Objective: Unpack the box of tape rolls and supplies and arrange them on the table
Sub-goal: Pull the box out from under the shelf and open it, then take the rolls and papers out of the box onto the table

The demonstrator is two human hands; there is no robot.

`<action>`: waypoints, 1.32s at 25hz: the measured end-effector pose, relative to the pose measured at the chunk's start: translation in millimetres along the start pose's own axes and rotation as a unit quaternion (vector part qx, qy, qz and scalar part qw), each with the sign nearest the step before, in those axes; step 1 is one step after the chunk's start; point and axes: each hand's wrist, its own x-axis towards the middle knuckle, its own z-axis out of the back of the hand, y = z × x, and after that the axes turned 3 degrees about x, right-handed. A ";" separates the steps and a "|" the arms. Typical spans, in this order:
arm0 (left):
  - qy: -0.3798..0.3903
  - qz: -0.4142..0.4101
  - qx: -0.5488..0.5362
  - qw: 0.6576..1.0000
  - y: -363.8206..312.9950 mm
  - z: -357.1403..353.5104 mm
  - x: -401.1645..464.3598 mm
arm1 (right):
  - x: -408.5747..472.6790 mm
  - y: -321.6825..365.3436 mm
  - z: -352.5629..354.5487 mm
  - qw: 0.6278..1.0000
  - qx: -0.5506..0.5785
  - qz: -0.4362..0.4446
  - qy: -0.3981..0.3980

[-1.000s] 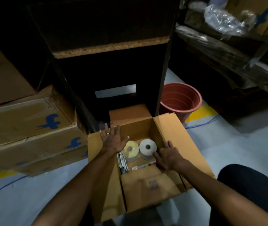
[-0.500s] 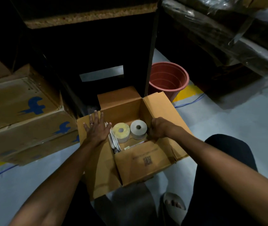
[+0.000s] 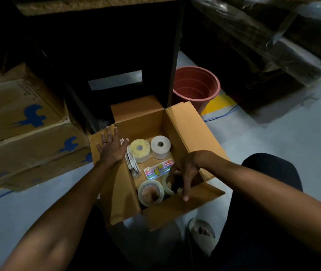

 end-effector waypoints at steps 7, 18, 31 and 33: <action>-0.043 0.014 0.011 0.999 -4.3 -10.3 -3.9 | 17.2 -10.0 -39.7 0.994 -0.056 0.005 -0.094; -0.111 0.017 0.012 0.994 -9.9 -20.2 -12.4 | 55.3 -22.9 -53.1 0.981 -0.147 0.002 -0.125; -0.110 -0.177 0.179 0.961 -25.1 -21.3 -5.7 | 79.1 -34.5 -21.2 0.981 -0.042 0.075 -0.172; -0.074 -0.202 0.232 0.949 -32.2 -25.7 -3.3 | 96.9 -43.2 -13.9 0.976 -0.020 0.044 -0.212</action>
